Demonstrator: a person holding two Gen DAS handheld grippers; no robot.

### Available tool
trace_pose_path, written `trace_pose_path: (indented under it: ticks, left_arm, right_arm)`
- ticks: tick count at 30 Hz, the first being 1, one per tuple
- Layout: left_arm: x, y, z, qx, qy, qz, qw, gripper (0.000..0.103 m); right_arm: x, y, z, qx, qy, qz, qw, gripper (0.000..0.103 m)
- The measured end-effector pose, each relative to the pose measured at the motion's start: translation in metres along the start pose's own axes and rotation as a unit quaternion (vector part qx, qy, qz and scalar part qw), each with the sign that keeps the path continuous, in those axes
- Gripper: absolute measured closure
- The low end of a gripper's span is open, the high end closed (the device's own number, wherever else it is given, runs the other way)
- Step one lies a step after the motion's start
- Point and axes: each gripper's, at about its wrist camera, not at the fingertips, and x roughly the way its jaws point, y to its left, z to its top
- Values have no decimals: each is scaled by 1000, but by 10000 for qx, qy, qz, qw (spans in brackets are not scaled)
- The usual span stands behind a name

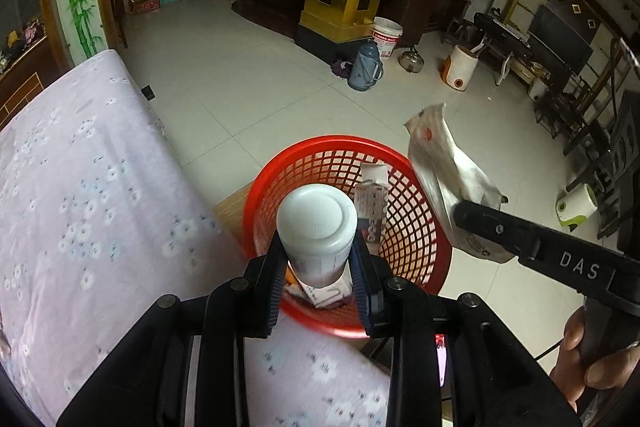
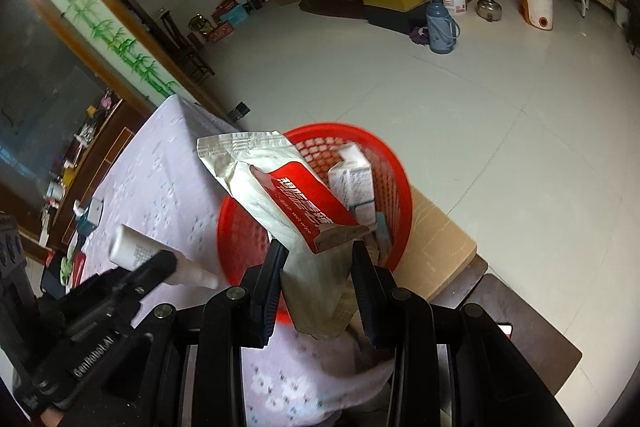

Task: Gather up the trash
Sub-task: 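Carry the white bottle and red-and-white wrapper over the red wastebasket with both tools, then open both tools to drop the bottle and wrapper into the basket, then move both open tools back over the remaining trash on the table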

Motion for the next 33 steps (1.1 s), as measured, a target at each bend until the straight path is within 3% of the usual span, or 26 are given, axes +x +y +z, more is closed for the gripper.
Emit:
trace_pose_path:
  ticks: [8, 16, 18, 20, 24, 33]
  left_arm:
    - [16, -9, 9, 5, 19, 37, 10000, 74]
    - [25, -12, 17, -3, -23, 55, 10000, 74]
    - [25, -13, 17, 12, -47, 65, 10000, 69]
    - [24, -12, 17, 26, -87, 108, 9999, 51]
    - [14, -10, 16, 16, -169, 112, 9998, 50]
    - [-29, 28, -1, -319, -355, 319, 9984, 50]
  right_arm:
    - [15, -7, 31, 40, -15, 46, 10000, 67]
    - [31, -6, 41, 15, 82, 93, 9999, 66]
    - [35, -8, 44, 6, 111, 88, 9999, 65]
    - [40, -9, 46, 2, 150, 63, 9999, 65]
    - [45, -12, 47, 48, 207, 58, 9998, 56]
    - [23, -8, 42, 59, -16, 56, 10000, 56]
